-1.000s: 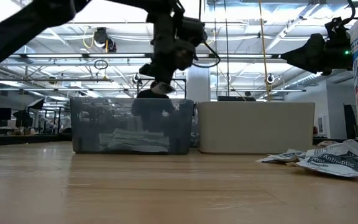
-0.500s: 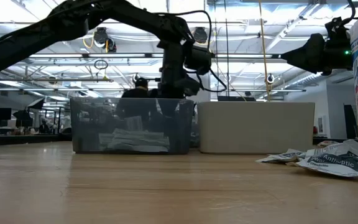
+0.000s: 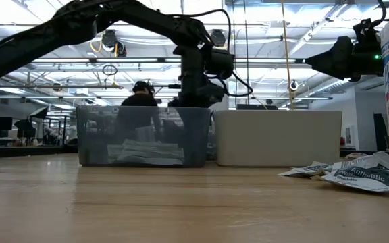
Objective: Pick & Place First Aid Supplies
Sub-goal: Put the white alcohol pad into the top black bin
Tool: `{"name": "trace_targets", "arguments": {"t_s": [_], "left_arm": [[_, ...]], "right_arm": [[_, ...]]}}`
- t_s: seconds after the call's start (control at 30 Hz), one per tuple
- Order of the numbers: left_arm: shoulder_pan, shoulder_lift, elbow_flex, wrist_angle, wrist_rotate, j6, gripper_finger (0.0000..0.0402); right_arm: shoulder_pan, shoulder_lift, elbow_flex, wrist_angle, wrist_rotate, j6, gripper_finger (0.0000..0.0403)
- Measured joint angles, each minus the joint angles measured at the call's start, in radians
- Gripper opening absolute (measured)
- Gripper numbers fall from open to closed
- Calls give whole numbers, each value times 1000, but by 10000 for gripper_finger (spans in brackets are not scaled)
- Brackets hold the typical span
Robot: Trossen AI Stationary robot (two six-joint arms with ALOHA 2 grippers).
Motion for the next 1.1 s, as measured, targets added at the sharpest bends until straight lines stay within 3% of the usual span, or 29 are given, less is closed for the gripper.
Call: {"name": "trace_targets", "arguments": {"t_s": [0.23, 0.47, 0.63, 0.83, 0.93, 1.1], "left_arm": [[-1, -21, 0, -37, 23, -40, 242], [3, -90, 0, -74, 105, -189, 333], [-24, -139, 1, -99, 109, -284, 363], [-74, -218, -40, -122, 84, -336, 371], [-108, -287, -141, -77, 79, -368, 370], [-184, -468, -424, 84, 82, -485, 371]], "right_arm": [[0, 0, 0, 0, 0, 0, 263], [0, 0, 0, 0, 0, 0, 263], [0, 0, 0, 1, 0, 0, 263], [0, 0, 0, 0, 0, 0, 263], [0, 0, 0, 0, 0, 0, 263], [0, 0, 0, 0, 0, 0, 263]]}}
